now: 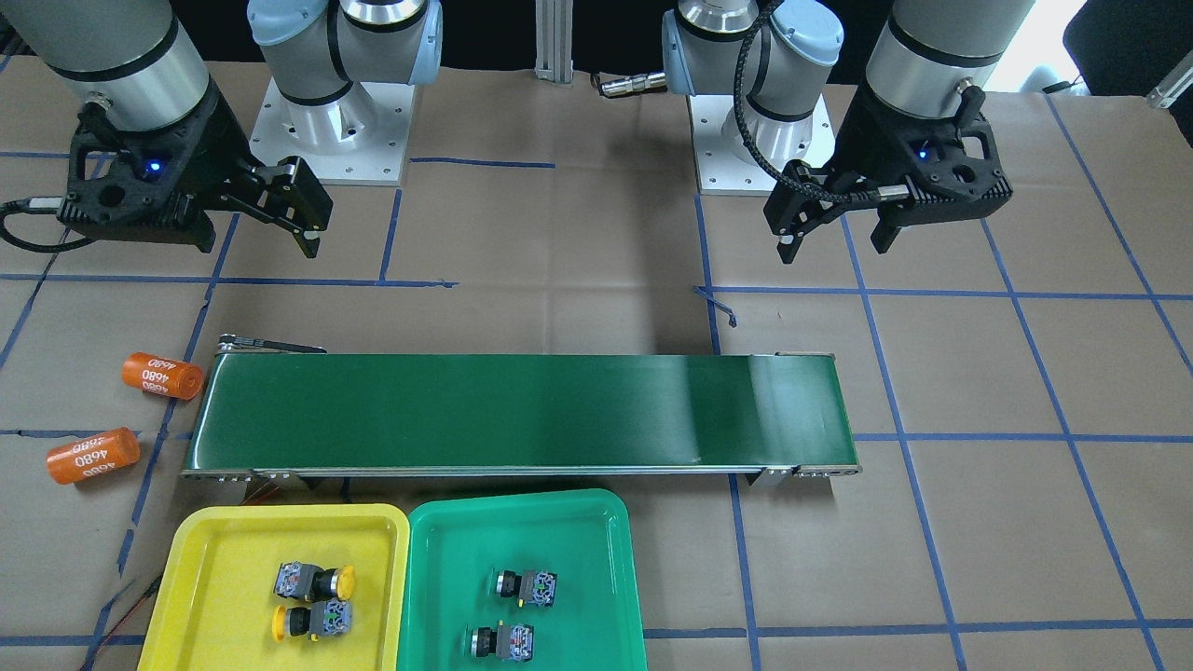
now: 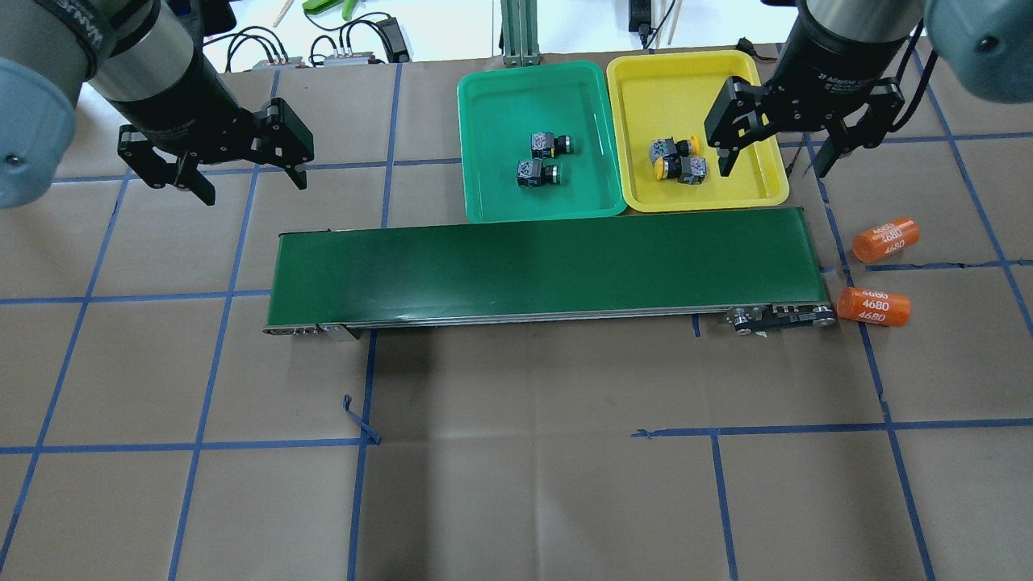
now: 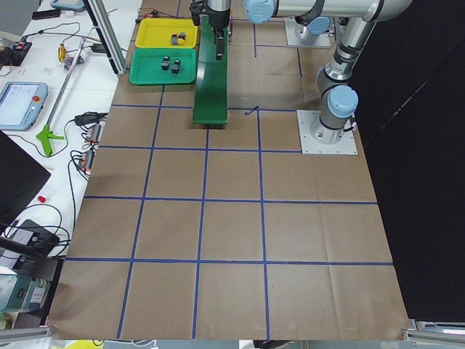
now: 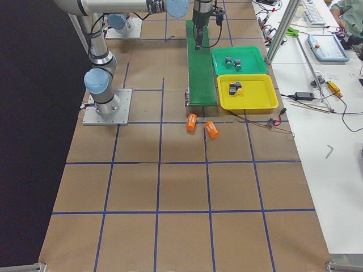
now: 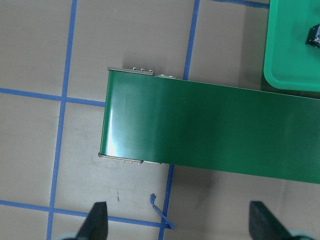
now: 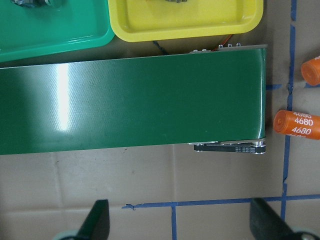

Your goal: Sort buttons by color to trays

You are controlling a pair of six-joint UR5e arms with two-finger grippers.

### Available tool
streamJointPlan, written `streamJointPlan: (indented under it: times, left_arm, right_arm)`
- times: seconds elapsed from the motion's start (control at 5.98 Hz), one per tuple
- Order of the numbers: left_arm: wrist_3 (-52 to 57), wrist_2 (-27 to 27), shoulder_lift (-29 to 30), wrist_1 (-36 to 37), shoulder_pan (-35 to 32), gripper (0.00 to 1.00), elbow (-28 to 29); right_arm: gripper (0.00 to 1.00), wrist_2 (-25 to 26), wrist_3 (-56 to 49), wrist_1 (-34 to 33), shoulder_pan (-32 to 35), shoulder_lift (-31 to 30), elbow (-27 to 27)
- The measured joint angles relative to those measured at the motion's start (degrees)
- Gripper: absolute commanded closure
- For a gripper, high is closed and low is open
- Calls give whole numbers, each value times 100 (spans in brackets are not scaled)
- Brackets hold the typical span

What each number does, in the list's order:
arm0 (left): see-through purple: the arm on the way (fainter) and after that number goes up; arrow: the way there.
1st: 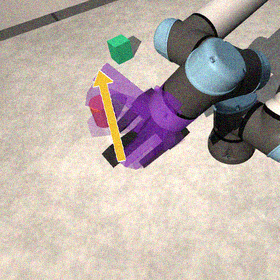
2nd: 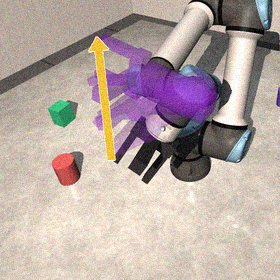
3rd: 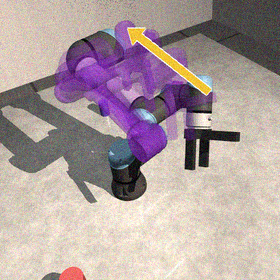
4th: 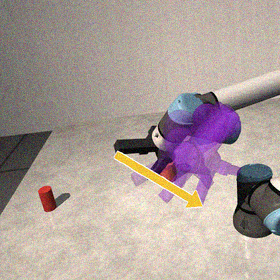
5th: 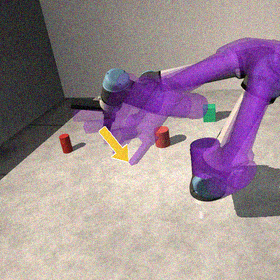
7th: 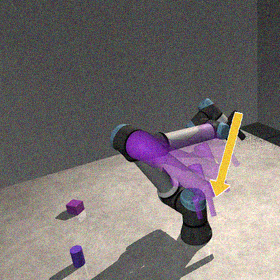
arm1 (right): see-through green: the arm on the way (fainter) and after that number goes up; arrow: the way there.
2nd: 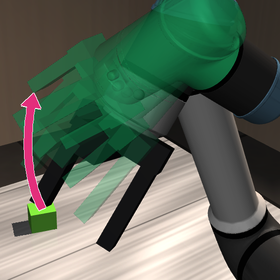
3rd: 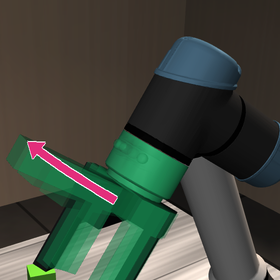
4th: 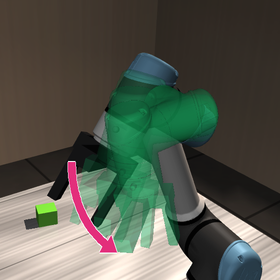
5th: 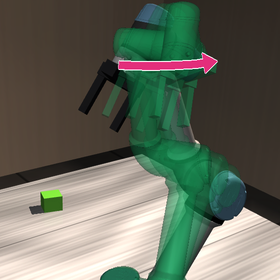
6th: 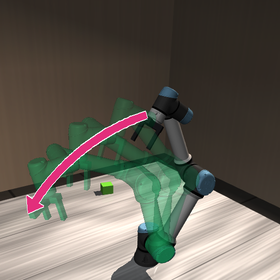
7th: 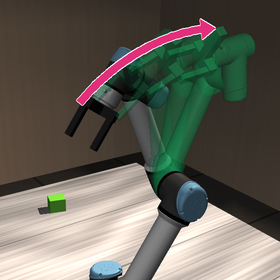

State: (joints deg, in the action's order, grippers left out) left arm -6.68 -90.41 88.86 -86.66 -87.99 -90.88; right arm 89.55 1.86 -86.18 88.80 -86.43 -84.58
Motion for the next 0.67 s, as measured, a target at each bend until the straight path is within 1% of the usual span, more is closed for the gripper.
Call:
streamJointPlan:
  times: [0.17, 0.67]
  left_arm:
    - [0, 4, 0, -6, 1, 1, 4]
    - [-6, 24, 0, -12, 1, 1, 7]
  right_arm:
    - [0, 71, 11, 9, 16, 64, 103]
    - [0, 31, 16, 22, 23, 99, 149]
